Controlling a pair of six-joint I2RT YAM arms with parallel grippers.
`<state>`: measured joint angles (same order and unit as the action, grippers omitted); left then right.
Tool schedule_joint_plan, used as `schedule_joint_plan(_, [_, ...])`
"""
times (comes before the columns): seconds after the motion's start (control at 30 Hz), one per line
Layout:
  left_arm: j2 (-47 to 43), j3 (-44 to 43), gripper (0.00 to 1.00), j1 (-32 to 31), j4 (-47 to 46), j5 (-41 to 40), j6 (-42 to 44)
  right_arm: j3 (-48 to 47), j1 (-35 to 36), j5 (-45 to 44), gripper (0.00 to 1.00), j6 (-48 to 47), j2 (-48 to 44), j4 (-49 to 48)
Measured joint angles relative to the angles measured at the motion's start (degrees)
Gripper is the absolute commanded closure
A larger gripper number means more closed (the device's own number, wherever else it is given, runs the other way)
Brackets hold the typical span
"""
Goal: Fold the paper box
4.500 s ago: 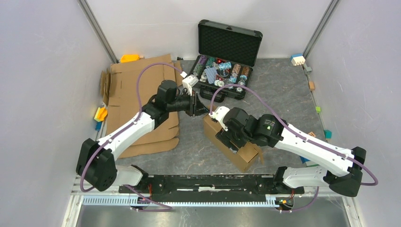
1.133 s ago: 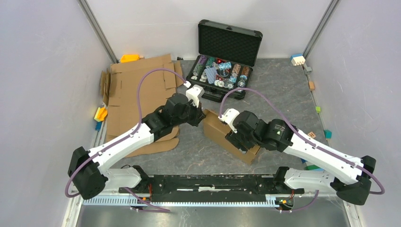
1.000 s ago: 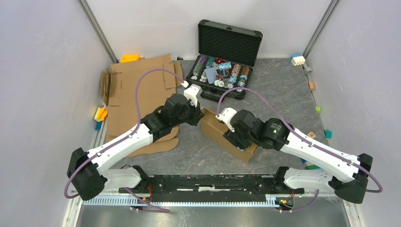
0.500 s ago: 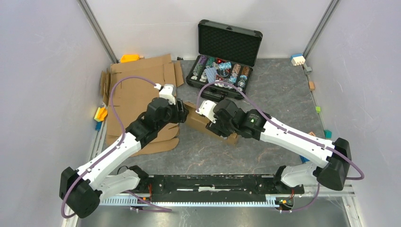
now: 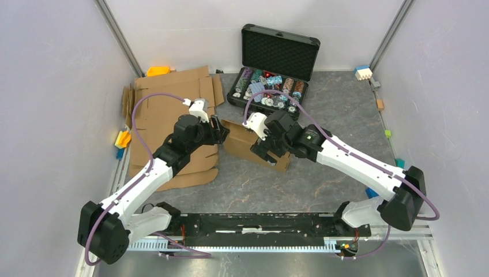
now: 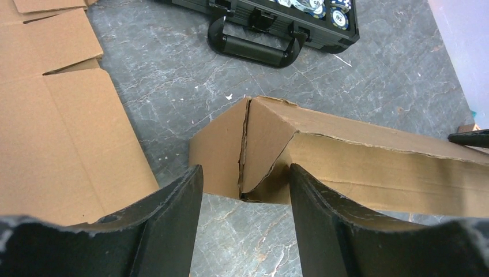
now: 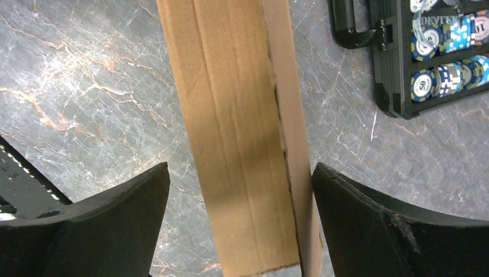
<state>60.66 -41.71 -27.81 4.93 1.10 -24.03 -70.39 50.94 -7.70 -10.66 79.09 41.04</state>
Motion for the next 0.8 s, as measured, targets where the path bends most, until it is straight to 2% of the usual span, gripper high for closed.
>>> schedule_joint_plan(0.33, [0.6, 0.0, 0.39, 0.1, -1.0, 1.0, -0.2, 2.0, -2.7, -3.9, 0.02, 7.1, -14.2, 3.4])
schedule_joint_plan(0.37, [0.7, 0.0, 0.39, 0.1, -1.0, 1.0, -0.2, 2.6, -3.5, -4.6, 0.05, 7.7, -15.8, 3.6])
schedule_joint_plan(0.57, [0.7, 0.0, 0.39, 0.1, -1.1, 1.0, -0.2, 7.0, -6.6, -6.3, 0.36, 11.6, -20.0, 5.2])
schedule_joint_plan(0.63, [0.8, 0.0, 0.39, 0.1, -1.2, 1.0, -0.2, 8.2, -6.8, -6.3, 0.51, 12.4, -20.2, 5.2])
schedule_joint_plan(0.8, [0.9, 0.0, 0.39, 0.1, -1.3, 1.0, -0.2, 10.8, -7.2, -5.9, 0.64, 14.8, -20.4, 5.1])
